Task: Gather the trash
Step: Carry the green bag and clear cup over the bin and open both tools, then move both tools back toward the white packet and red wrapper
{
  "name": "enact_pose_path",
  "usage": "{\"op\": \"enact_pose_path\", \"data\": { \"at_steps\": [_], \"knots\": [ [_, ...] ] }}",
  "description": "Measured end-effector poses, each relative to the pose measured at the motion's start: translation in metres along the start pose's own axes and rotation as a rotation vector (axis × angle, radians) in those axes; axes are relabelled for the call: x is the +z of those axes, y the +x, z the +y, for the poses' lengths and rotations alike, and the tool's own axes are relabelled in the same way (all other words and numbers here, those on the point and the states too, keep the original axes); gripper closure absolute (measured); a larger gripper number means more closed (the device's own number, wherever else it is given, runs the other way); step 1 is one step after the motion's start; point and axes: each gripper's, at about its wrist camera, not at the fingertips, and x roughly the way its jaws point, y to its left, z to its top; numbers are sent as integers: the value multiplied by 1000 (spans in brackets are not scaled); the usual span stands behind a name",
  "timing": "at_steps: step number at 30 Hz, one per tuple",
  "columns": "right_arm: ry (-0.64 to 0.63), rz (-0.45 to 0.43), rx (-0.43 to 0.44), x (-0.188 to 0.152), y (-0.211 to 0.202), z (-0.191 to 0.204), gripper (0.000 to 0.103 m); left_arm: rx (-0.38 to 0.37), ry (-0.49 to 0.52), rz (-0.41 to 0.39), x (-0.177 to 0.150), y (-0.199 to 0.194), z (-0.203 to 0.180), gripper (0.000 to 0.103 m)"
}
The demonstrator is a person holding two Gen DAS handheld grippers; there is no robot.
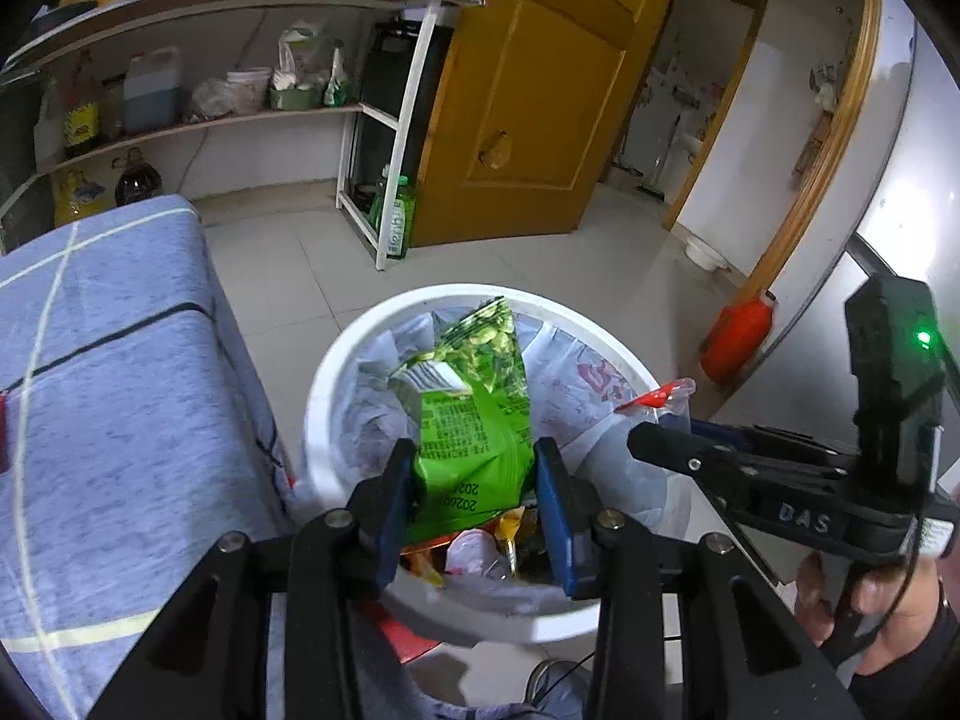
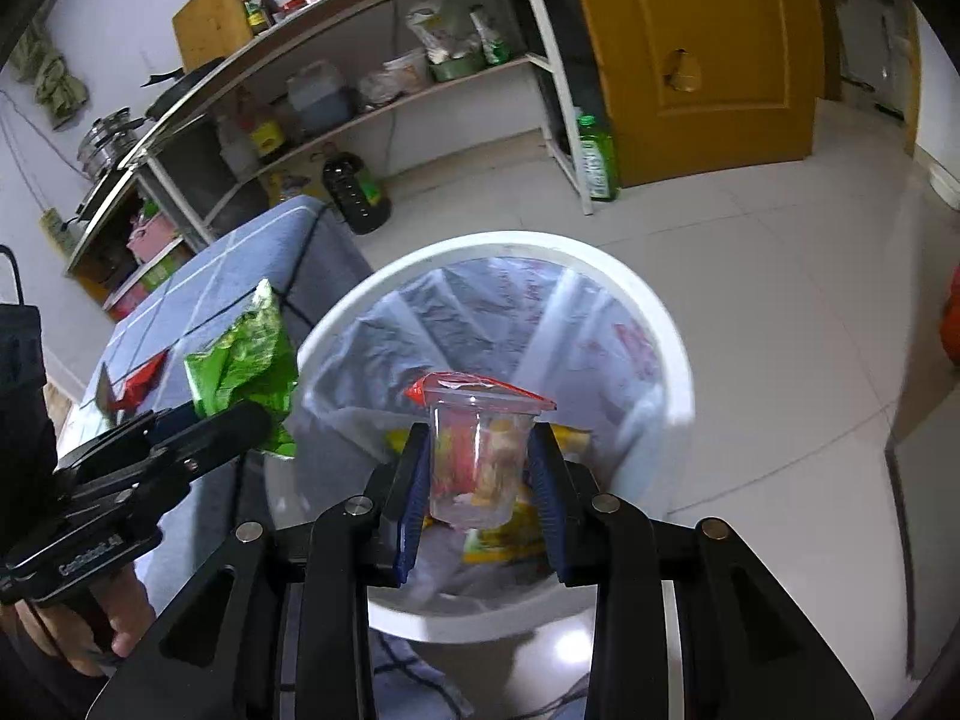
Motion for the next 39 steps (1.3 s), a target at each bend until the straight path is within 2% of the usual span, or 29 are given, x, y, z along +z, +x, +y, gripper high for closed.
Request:
{"op": "enact_pose_path", "data": {
  "at_steps": [4,10,16,27,39],
  "knots": [
    [-10,-9,5,-2,-2,-3,60,-1,-6,9,0,8,-2,55],
    [-26,-48,3,0,-10,2,60,-12,-28,-3,1,4,3,54],
    [-56,-97,29,3,-23,19,60,-3,-38,-45,1,-18,9,54],
    [-143,-120,100,7,-28,71,60,89,-58,-111,-8,-68,35,54],
    [-251,-116,178,7,-19,140,60,189,-100,-162,-23,-117,83,54]
  ]
}}
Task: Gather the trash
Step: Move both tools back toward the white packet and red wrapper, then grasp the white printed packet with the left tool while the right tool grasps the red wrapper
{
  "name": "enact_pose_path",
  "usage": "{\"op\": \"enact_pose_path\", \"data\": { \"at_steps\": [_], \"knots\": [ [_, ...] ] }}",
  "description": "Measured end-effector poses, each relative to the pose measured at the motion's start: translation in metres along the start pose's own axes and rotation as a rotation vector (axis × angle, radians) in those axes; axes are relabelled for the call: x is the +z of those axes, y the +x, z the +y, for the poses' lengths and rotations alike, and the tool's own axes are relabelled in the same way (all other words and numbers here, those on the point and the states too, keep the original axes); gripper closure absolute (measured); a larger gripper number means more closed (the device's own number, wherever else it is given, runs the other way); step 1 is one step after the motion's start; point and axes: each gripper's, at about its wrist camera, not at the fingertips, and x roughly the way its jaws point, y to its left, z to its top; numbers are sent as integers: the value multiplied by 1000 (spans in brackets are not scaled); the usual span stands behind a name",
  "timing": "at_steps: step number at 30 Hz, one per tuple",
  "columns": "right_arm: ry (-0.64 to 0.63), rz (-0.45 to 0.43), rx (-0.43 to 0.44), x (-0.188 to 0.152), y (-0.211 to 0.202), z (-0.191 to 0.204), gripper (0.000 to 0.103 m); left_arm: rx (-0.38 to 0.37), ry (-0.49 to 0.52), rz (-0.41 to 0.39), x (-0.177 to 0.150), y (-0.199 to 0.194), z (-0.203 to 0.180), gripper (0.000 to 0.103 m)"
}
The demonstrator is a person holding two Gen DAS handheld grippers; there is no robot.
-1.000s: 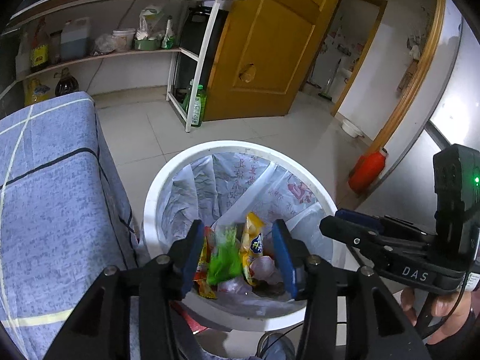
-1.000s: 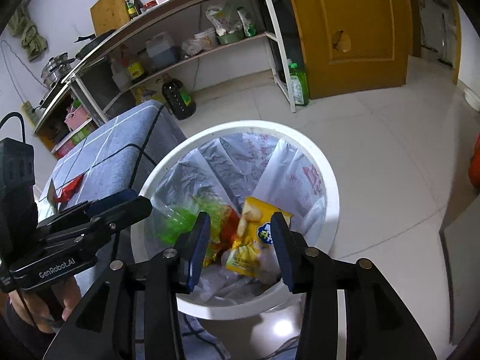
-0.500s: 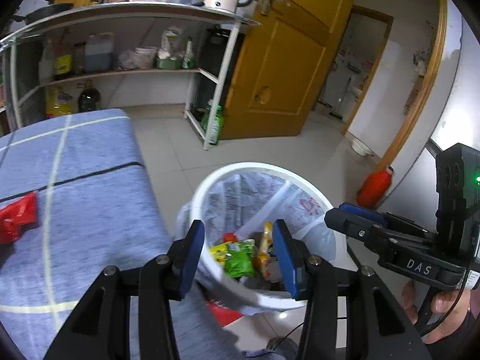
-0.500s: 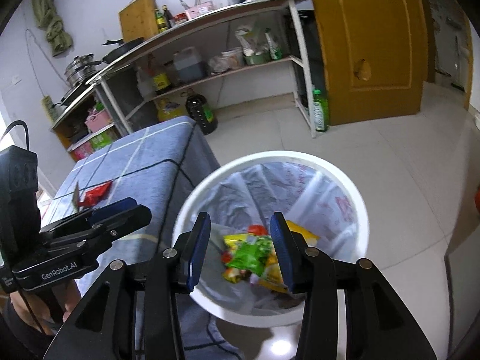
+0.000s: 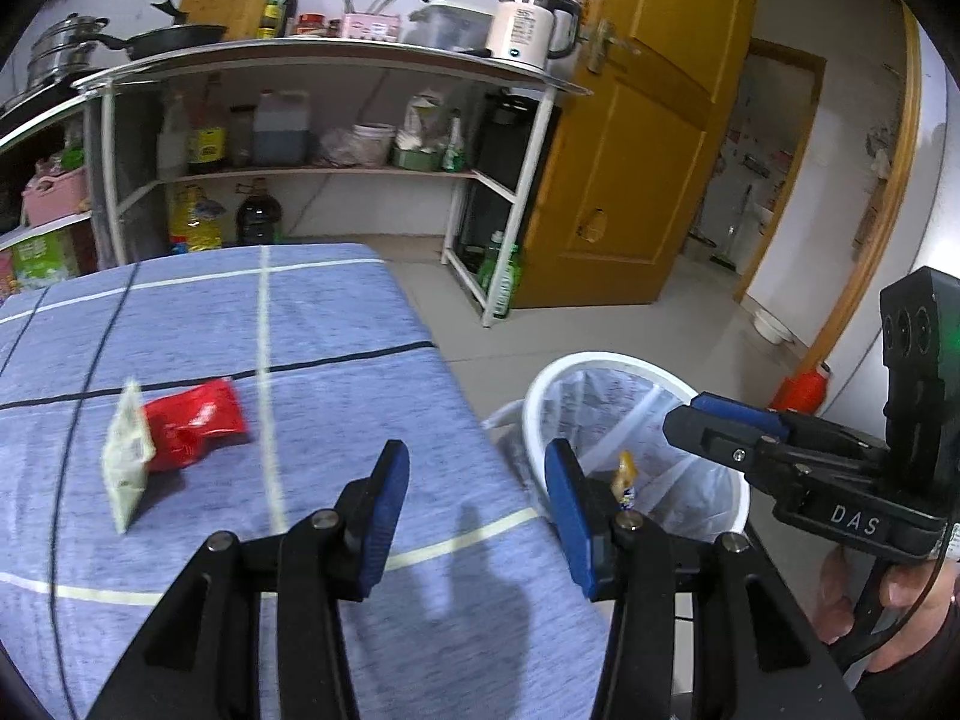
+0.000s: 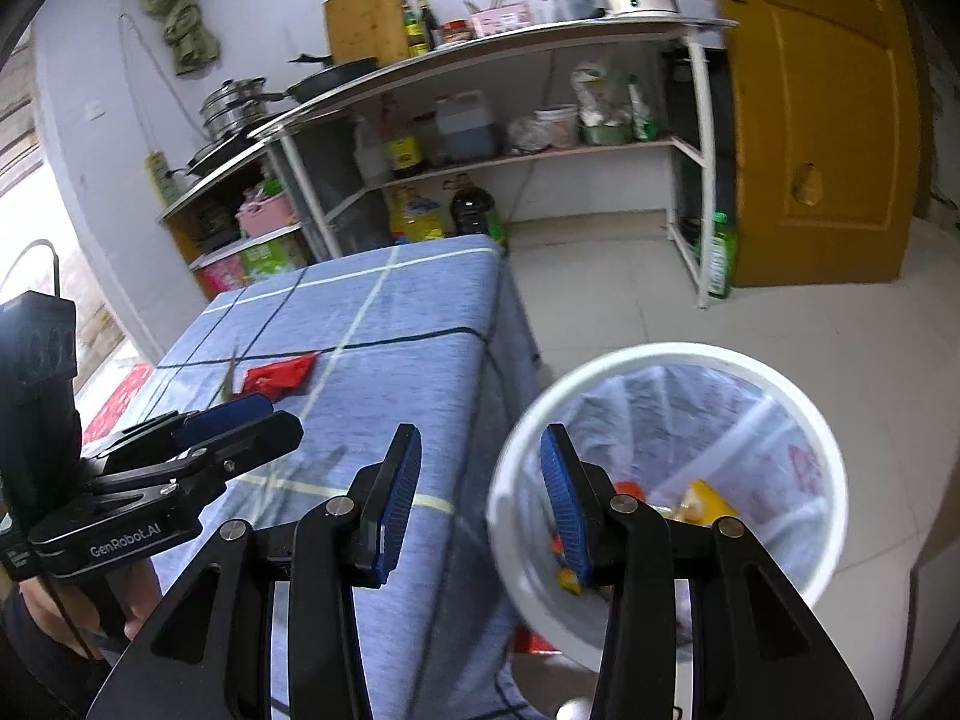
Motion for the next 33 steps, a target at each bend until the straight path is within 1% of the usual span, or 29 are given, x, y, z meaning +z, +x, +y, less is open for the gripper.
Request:
{"op": "enact_pose_path", "data": {
  "at_steps": [11,17,19,22,26,33],
  "knots": [
    [-63,36,51,6,30,43,60,55,-69,-33,-11,-29,54,54],
    [-98,62,103,8,52,62,60,133,-120,-55,-18,-38,91,45],
    [-103,68,117,9,58,67,60,150,-152,-55,-20,-39,106,42],
    [-101,81,137,11,67,71,59,182,-187,-44,-25,-37,123,40],
    [-108,103,162,12,78,77,57,196,-227,-6,-27,-25,140,37],
    [-122,124,176,15,91,86,57,253,-210,56,-25,4,145,36]
  ]
}}
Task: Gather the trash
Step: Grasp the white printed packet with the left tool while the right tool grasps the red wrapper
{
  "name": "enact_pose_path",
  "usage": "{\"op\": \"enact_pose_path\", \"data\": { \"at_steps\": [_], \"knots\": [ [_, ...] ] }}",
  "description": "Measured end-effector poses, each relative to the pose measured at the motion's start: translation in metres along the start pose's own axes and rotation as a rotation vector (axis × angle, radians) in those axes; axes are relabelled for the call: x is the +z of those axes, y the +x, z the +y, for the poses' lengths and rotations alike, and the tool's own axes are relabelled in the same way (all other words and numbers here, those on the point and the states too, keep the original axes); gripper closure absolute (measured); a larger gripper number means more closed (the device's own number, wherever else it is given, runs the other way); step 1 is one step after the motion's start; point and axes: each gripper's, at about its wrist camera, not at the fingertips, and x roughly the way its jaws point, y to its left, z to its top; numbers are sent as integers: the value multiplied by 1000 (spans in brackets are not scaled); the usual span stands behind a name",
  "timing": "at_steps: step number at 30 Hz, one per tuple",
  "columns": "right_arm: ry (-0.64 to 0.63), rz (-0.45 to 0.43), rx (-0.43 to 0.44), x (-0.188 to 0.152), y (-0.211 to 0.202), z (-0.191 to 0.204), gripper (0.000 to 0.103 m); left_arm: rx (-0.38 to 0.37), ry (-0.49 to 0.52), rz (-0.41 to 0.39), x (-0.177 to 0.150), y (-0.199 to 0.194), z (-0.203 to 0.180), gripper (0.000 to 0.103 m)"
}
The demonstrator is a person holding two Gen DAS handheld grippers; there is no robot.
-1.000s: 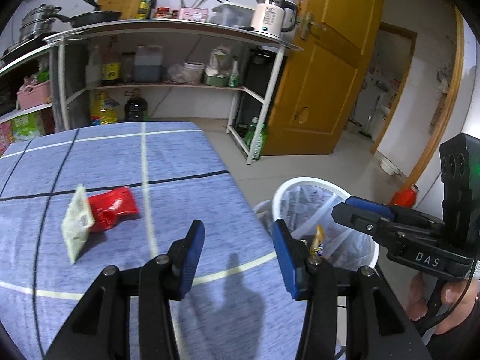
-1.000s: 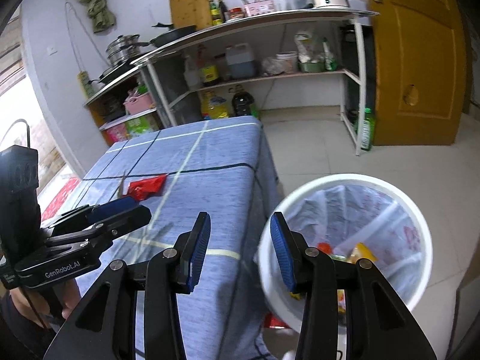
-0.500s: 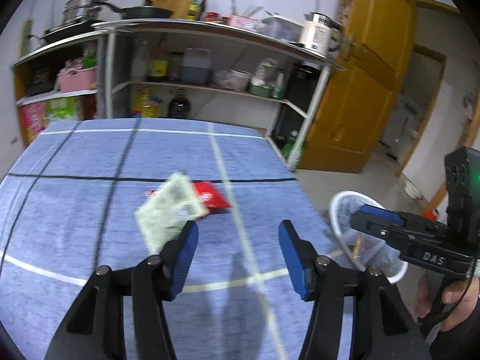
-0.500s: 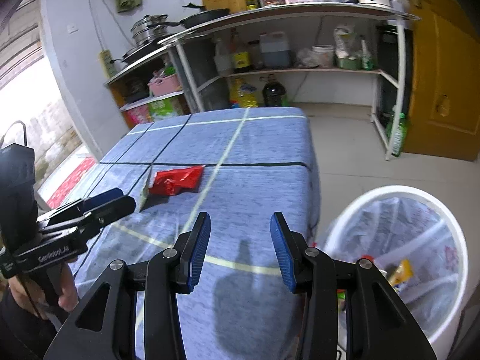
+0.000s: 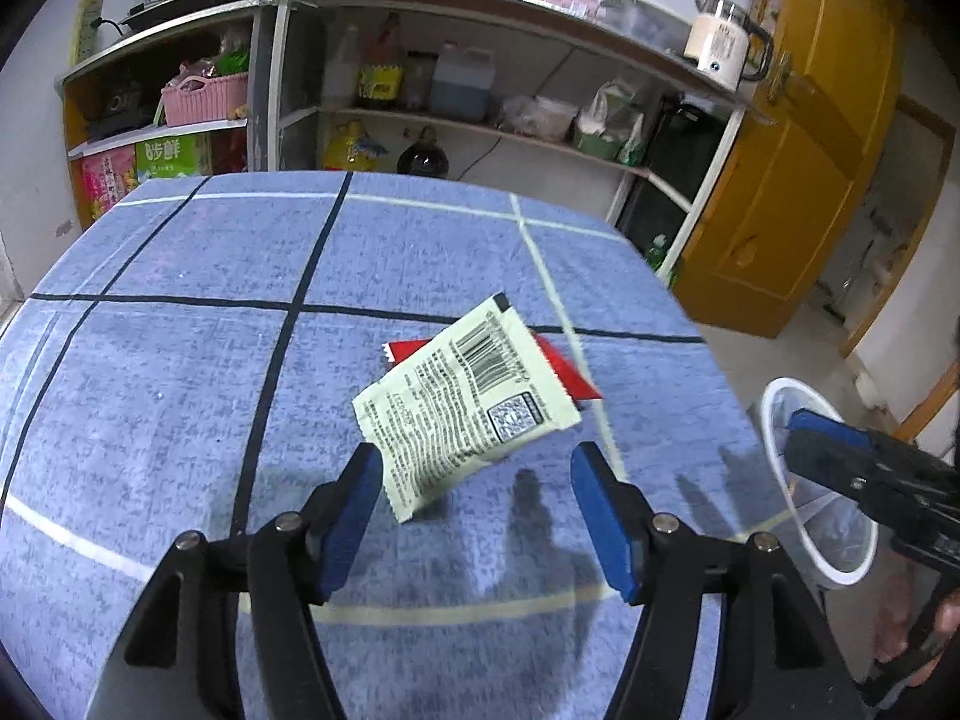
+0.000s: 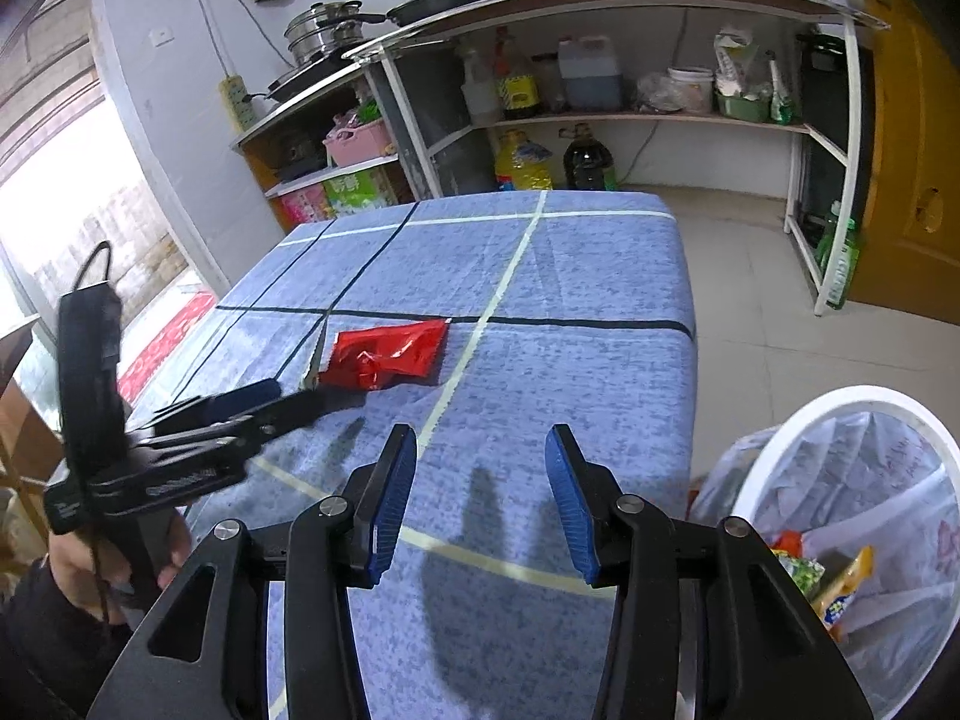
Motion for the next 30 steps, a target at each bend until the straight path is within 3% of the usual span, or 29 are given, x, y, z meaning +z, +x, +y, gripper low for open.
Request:
{"op": "enact_pose_path", "data": {
  "at_steps": [3,6,8,10,13,19,30],
  "knots": [
    [-6,2,8,1,1,2,57,49,13,17,4,9,-2,36],
    [-8,11,7,1,3,1,57,47,9,15,9,13,-2,37],
    [-5,13,2,0,2,-1,57,35,8,0,9,11,-2,43],
    [0,15,1,0,2,-3,57,20,4,-5,10,11,-2,58],
    [6,17,-3,-1,1,-5,57,20,-10,-13,11,10,1,71],
    [-12,26,12,0,2,1,57,27,-51,-42,13,-1,13,87],
    [7,96,102,25,36,20,57,-9,-75,-85,6,-42,34,87]
  ]
}}
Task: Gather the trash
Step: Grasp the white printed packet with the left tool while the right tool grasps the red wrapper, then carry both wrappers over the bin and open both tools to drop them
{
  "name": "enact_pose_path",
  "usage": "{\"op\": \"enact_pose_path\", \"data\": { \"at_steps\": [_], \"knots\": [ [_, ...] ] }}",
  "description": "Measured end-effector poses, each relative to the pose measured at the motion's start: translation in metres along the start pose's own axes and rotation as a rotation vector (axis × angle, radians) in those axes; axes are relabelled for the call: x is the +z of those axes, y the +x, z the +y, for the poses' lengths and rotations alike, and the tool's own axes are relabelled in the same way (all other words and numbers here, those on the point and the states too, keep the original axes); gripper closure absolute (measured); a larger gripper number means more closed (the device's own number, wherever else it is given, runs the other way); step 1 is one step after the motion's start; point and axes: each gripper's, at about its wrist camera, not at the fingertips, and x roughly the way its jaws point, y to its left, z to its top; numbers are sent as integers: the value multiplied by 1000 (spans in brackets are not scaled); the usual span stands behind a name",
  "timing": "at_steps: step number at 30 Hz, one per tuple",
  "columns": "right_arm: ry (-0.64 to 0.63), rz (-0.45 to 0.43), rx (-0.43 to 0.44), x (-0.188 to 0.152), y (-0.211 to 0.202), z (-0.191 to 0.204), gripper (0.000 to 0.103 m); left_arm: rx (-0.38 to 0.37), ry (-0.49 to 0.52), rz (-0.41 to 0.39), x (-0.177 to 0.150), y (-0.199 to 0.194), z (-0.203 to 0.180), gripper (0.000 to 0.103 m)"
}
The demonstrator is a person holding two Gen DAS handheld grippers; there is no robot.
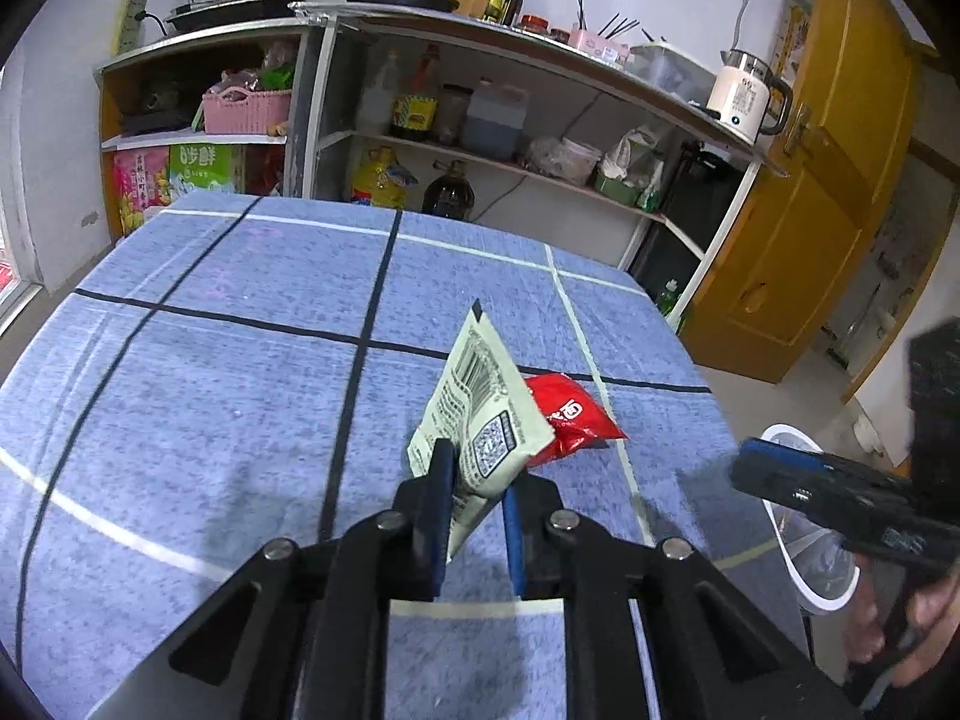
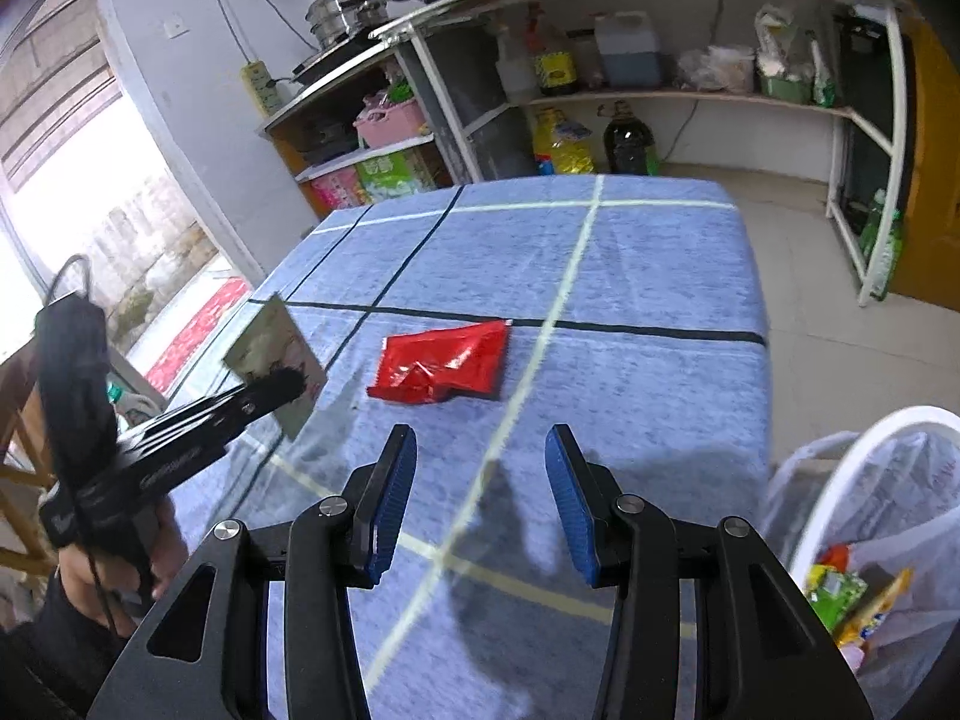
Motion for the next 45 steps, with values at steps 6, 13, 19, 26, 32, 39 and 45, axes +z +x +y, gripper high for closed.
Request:
{"op": "enact_pose_path", "data": {
  "at_steps": [6,13,19,26,32,39,45],
  "knots": [
    [38,69,4,18,41,0,57,-20,-12,-18,0,-15,11,87],
    [94,115,17,36,76,-3,57,-24,-22,-18,0,-17,19,87],
    [139,146,36,45,96,-5,58,-17,-28,-9,-1,-15,24,87],
    [106,141,31,39,90,6,94,-15,-29,4,-2,-11,23,87],
    [117,100,33,27,63,1,97,-24,-7,4,-2,-10,11,87],
    [155,26,24,7,8,-18,97,-37,36,0,-7,-10,-10,87],
    [179,-26,-12,-12,-36,-34,97,-88,82,-24,-8,-18,-41,87]
  ]
}}
